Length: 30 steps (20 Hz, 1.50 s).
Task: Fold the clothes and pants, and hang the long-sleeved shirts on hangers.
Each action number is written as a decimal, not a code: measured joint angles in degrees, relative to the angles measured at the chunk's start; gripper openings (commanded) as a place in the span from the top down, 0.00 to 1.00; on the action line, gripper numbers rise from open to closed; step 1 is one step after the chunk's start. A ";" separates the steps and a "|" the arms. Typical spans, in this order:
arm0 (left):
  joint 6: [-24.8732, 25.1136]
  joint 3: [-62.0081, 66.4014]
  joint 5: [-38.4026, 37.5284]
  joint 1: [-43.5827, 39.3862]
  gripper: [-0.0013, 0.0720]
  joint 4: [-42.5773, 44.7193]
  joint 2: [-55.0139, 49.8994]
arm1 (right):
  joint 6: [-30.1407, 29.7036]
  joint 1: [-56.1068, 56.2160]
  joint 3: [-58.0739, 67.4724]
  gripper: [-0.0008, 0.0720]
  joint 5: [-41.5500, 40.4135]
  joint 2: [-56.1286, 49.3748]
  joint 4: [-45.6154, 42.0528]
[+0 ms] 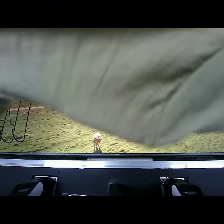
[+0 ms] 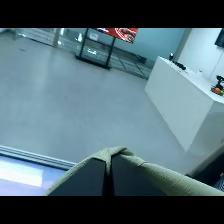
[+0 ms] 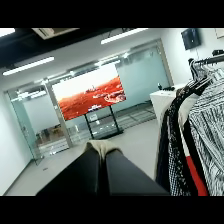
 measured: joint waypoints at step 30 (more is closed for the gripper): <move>4.02 -17.53 -3.48 -4.46 0.06 -16.44 -49.75 | -10.34 -5.68 -16.61 0.23 23.26 -54.25 11.06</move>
